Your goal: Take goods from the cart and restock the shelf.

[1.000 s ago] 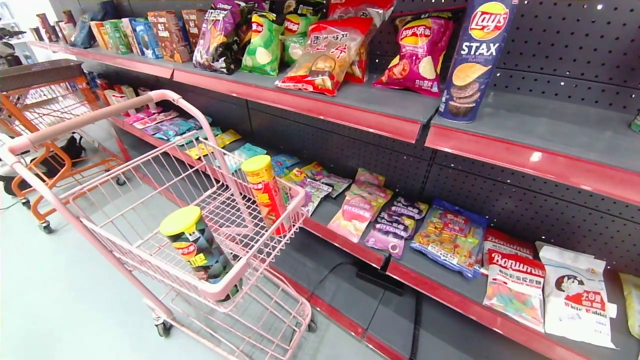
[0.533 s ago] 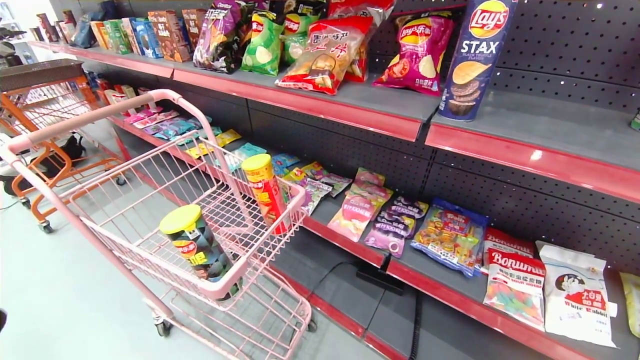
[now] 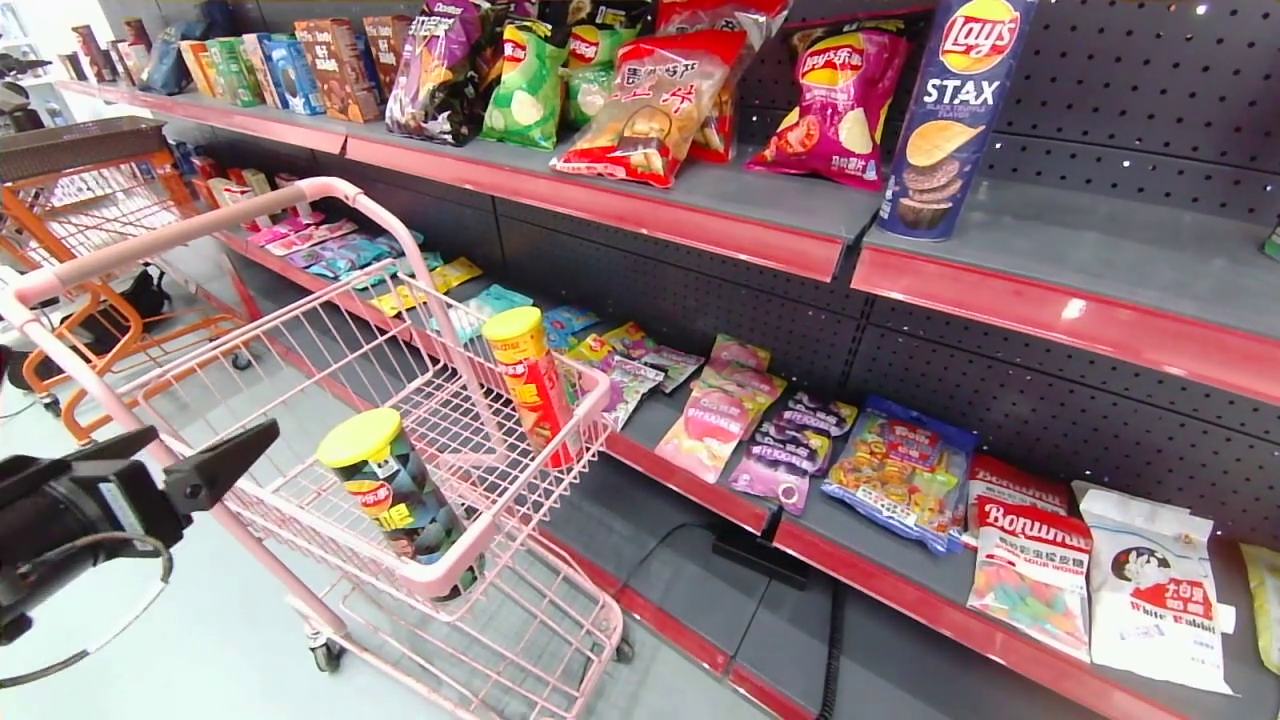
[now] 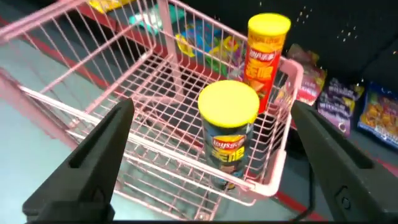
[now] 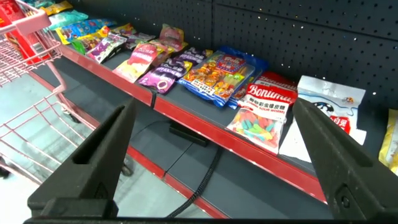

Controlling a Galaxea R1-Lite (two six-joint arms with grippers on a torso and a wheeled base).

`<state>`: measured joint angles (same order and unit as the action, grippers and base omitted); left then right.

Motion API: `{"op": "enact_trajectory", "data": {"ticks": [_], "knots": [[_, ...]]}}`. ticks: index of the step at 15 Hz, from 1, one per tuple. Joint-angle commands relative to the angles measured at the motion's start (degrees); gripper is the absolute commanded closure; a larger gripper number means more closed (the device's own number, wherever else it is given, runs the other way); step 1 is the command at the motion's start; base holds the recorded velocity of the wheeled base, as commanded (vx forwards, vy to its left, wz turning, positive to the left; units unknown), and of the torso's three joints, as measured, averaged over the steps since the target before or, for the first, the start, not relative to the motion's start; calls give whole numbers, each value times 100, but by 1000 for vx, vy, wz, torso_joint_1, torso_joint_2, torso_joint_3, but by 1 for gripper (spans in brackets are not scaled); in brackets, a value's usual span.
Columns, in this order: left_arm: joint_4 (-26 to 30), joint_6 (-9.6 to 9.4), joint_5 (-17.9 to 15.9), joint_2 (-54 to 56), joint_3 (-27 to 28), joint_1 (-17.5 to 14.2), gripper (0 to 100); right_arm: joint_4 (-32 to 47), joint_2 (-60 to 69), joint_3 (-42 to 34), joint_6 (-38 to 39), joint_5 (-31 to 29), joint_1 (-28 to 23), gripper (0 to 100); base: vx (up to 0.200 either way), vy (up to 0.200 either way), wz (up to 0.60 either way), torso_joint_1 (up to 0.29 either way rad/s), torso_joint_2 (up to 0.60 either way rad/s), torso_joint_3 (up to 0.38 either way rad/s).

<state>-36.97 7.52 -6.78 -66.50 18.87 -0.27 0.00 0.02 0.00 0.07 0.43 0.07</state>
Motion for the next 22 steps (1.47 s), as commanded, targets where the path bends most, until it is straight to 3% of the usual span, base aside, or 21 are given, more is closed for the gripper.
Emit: {"op": "enact_trajectory", "data": {"ticks": [1,3,6,11,15,17,22], "knots": [[-179,-5,-236,-891,-41,9,0,0,-2,0,1,1,1,0,0,0,0,0,0,0],[-214,-225,-315,-1058,-50,18,0,0,-2,0,-7,1,1,0,0,0,0,0,0,0],[-231,-225,-333,-1304,-33,18,0,0,-2,0,1,1,1,0,0,0,0,0,0,0],[-776,-234,-474,-2025,-24,132,0,0,-2,0,-7,1,1,0,0,0,0,0,0,0],[-1093,-260,-535,-2438,-6,405,0,0,-2,0,-7,1,1,0,0,0,0,0,0,0],[-1444,-436,-535,-2825,-6,484,0,0,-2,0,-7,1,1,0,0,0,0,0,0,0],[-2033,-515,-561,-3317,-15,484,0,0,-2,0,-7,1,1,0,0,0,0,0,0,0]]}}
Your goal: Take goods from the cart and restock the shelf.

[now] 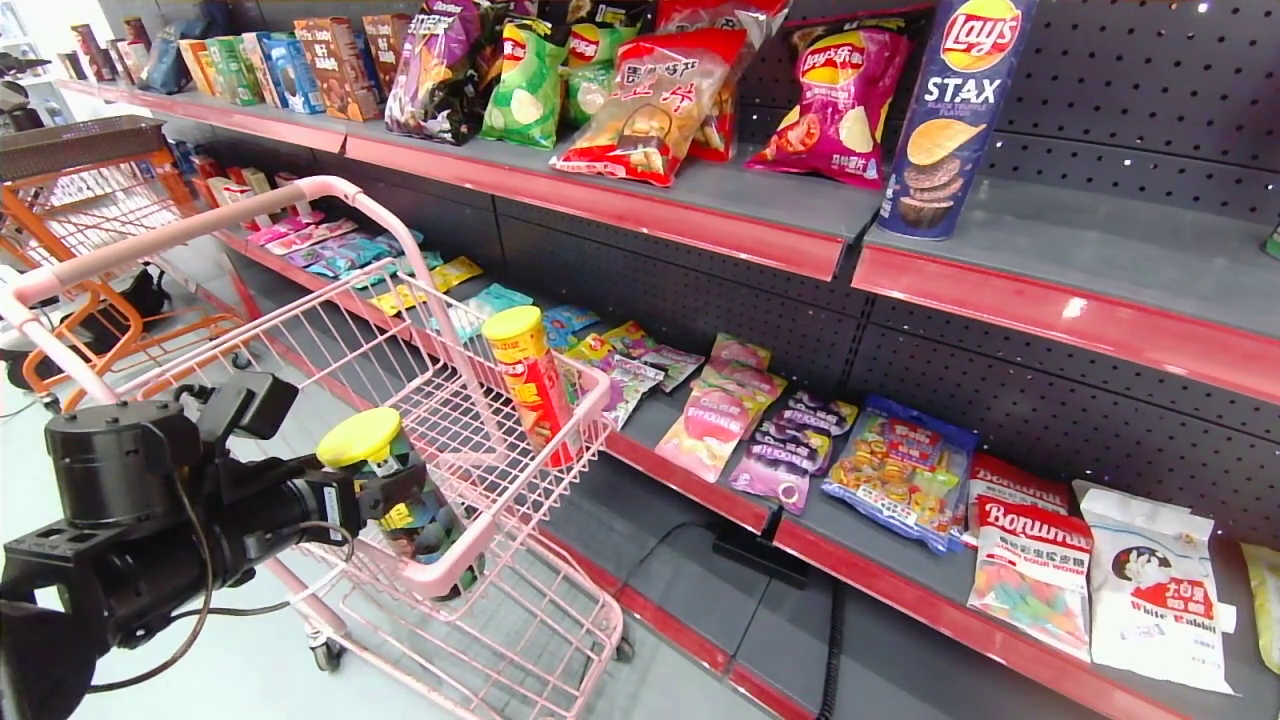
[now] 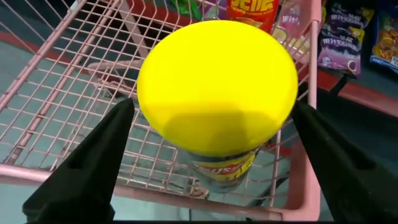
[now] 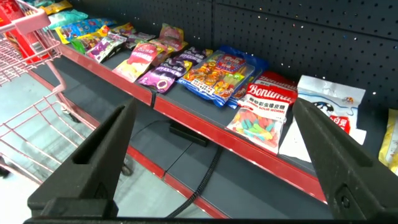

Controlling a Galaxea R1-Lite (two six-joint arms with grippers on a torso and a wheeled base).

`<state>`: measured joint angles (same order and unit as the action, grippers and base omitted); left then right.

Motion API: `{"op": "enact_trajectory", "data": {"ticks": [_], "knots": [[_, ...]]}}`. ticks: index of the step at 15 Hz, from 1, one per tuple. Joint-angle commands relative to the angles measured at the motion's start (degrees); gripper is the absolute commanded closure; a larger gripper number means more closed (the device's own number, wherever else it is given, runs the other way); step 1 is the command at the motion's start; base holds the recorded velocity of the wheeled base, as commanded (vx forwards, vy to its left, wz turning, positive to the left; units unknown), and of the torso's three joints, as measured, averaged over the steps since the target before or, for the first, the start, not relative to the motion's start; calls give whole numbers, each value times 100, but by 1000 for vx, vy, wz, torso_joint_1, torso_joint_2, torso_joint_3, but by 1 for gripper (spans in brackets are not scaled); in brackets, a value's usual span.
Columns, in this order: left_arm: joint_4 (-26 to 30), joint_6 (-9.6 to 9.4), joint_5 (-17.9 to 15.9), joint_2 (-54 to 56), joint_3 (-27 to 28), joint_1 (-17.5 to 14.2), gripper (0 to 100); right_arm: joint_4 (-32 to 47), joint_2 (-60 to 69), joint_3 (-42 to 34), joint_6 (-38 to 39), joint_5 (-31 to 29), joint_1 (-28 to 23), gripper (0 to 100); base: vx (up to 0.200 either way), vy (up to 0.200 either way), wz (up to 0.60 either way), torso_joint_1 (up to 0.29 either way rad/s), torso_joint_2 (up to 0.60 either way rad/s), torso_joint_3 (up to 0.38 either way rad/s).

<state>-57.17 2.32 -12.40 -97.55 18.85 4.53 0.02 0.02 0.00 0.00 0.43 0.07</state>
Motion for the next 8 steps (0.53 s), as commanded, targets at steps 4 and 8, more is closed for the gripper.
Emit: {"op": "enact_trajectory", "data": {"ticks": [4,8], "knots": [[-13,-109,-17,-256,-4,162,0,-2,-2,0,0,1,1,0,0,0,0,0,0,0],[-286,-135,-8,-528,-21,241,0,-2,-2,0,0,1,1,0,0,0,0,0,0,0]]}}
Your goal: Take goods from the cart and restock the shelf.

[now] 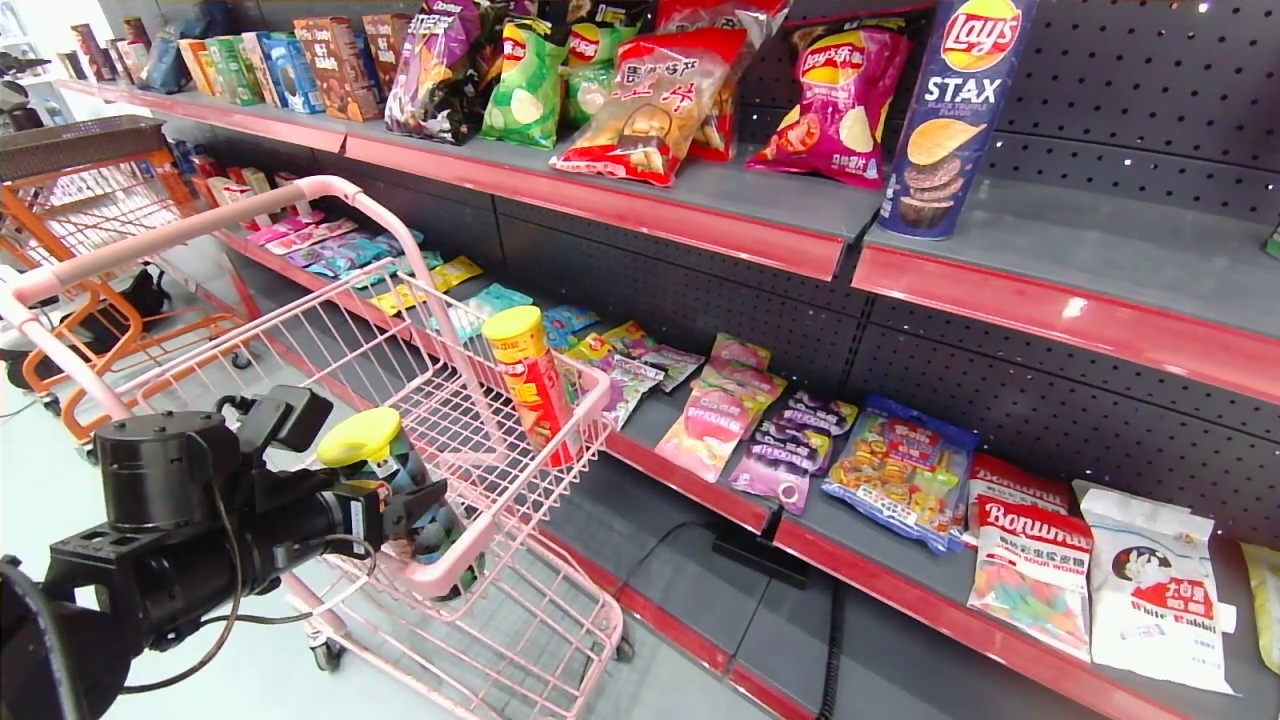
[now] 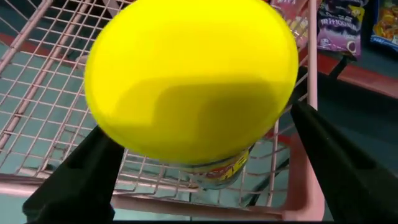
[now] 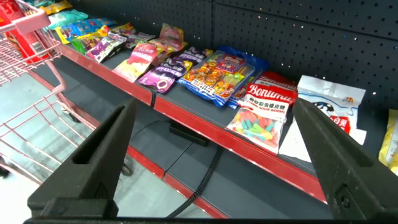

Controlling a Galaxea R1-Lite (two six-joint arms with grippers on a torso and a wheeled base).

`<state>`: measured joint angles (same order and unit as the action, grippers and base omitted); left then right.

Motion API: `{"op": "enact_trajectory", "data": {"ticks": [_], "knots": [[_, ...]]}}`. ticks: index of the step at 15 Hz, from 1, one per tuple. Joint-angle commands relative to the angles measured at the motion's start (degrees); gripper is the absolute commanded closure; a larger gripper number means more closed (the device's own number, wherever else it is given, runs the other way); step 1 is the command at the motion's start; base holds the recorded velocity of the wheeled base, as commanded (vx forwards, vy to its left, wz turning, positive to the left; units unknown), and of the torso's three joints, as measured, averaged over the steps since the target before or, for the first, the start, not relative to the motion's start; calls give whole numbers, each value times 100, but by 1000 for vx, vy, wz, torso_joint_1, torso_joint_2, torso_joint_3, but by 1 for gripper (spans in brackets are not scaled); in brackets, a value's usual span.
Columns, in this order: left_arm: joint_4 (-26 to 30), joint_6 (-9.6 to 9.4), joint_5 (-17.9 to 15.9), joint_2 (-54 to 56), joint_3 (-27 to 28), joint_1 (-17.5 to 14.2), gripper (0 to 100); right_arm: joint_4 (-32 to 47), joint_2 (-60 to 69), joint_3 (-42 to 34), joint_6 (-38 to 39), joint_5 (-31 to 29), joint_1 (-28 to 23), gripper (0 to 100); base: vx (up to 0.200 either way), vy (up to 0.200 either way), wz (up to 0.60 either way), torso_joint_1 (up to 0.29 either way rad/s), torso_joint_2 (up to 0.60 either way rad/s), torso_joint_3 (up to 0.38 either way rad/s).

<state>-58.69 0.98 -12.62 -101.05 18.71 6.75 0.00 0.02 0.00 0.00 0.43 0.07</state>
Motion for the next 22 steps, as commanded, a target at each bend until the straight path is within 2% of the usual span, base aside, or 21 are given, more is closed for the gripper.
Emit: {"op": "enact_trajectory", "data": {"ticks": [1,2,7,8,10,11,12,14,15,17,19,20,21,22], "knots": [[-424,-1,14,-337,-34,10,0,0,-2,0,0,1,1,0,0,0,0,0,0,0],[-732,-10,22,-486,-87,10,100,0,-2,0,0,1,1,0,0,0,0,0,0,0],[-873,-10,31,-425,-8,-16,100,0,-2,0,0,1,1,0,0,0,0,0,0,0],[-838,-1,49,-354,124,-43,100,0,-2,0,0,1,1,0,0,0,0,0,0,0],[-635,-1,58,-170,871,-253,100,0,-2,0,0,1,1,0,0,0,0,0,0,0],[-134,-1,49,41,1486,-385,100,0,-2,0,0,1,1,0,0,0,0,0,0,0],[630,8,40,349,2075,-447,100,0,-2,0,0,1,1,0,0,0,0,0,0,0],[2485,61,22,1078,3112,-464,100,0,-2,0,0,1,1,0,0,0,0,0,0,0],[3074,61,14,1377,3358,-456,100,0,-2,0,0,1,1,0,0,0,0,0,0,0],[3909,34,-13,2195,3481,-447,100,0,-2,0,0,1,1,0,0,0,0,0,0,0],[4374,34,-13,2880,3481,-447,100,0,-2,0,0,10,1,0,0,0,0,0,0,0],[4928,34,-4,3636,3429,-464,100,0,-2,0,0,10,1,0,0,0,0,0,0,0],[5209,34,5,3979,3411,-464,100,0,-2,0,9,10,1,0,0,0,0,0,0,0],[6036,26,5,4849,3288,-464,100,0,-2,0,9,10,1,0,0,0,0,0,0,0]]}}
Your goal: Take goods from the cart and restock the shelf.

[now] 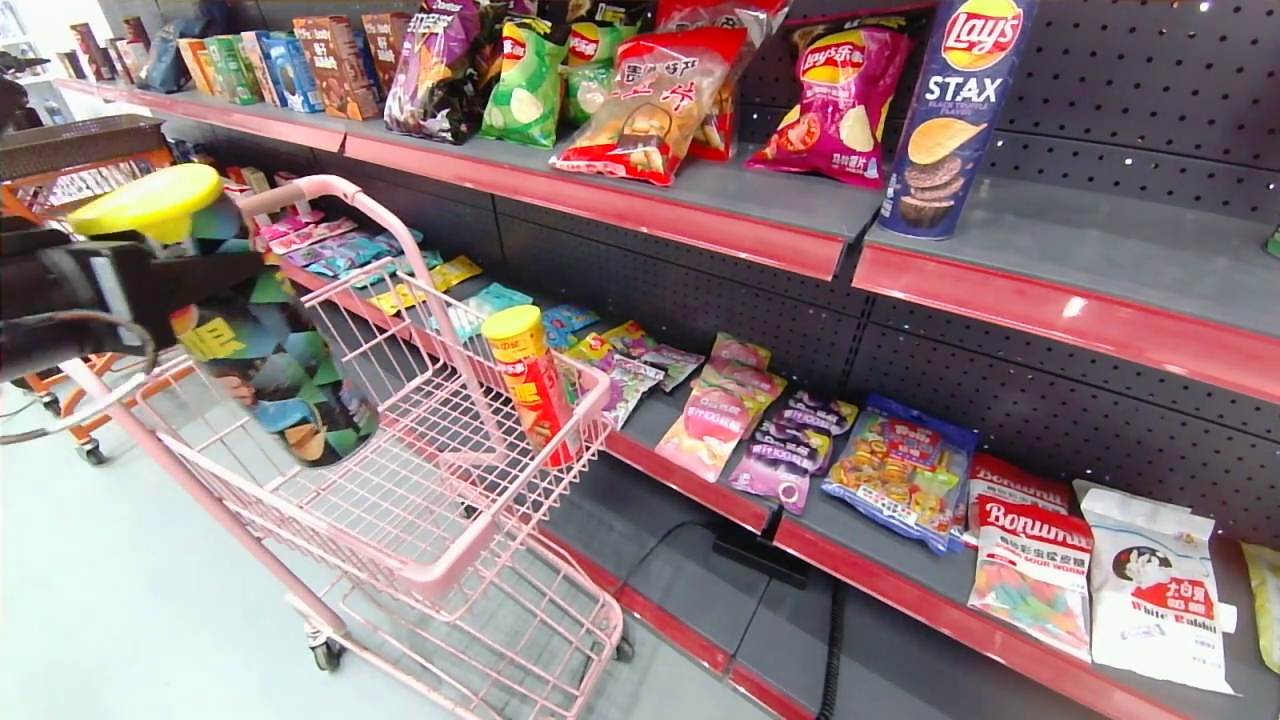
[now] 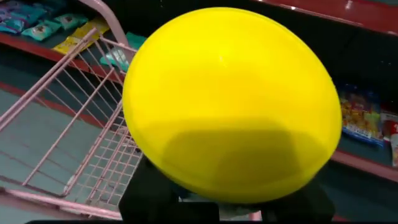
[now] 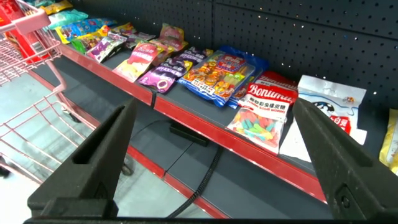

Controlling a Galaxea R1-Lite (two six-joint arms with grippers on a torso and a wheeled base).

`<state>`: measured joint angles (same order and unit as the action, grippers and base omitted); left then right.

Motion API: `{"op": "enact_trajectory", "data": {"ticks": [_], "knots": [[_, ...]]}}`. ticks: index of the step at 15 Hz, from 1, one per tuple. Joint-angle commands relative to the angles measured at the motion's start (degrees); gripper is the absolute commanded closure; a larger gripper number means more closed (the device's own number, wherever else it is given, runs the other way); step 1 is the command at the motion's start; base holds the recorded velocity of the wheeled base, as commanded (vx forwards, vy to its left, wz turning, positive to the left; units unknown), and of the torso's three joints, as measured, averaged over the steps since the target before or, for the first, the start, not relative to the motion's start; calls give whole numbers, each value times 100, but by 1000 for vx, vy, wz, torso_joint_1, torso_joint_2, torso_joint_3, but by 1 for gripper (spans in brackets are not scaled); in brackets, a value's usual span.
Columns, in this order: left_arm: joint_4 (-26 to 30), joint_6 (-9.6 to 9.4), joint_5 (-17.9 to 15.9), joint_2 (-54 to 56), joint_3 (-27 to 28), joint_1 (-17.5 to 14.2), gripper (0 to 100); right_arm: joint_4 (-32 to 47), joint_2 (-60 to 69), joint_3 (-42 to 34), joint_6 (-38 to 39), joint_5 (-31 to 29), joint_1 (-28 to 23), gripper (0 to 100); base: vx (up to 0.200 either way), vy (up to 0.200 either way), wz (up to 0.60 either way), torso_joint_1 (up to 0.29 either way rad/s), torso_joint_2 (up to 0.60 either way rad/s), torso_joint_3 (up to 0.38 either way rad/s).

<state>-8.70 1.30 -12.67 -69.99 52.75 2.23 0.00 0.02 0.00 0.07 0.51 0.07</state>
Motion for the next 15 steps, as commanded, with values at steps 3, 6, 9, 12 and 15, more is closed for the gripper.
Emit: {"op": "enact_trajectory", "data": {"ticks": [3,6,9,12,15], "knots": [[2162,-236,1,3483,-872,5,100,0,-2,0,10,-7,1,0,0,0,0,7,-24,-24],[2242,-324,150,4432,-1759,-21,100,0,-2,0,1,2,1,0,0,0,0,93,-365,-258],[2259,-605,440,4670,-2137,-21,100,0,-2,0,1,2,1,0,0,0,0,155,-487,-343],[2250,-587,432,4705,-2137,-21,100,0,-2,0,-7,2,1,0,0,0,0,177,-528,-355],[2198,-579,449,4705,-2128,-21,100,0,-2,0,-7,2,1,0,0,0,0,209,-575,-364]]}}
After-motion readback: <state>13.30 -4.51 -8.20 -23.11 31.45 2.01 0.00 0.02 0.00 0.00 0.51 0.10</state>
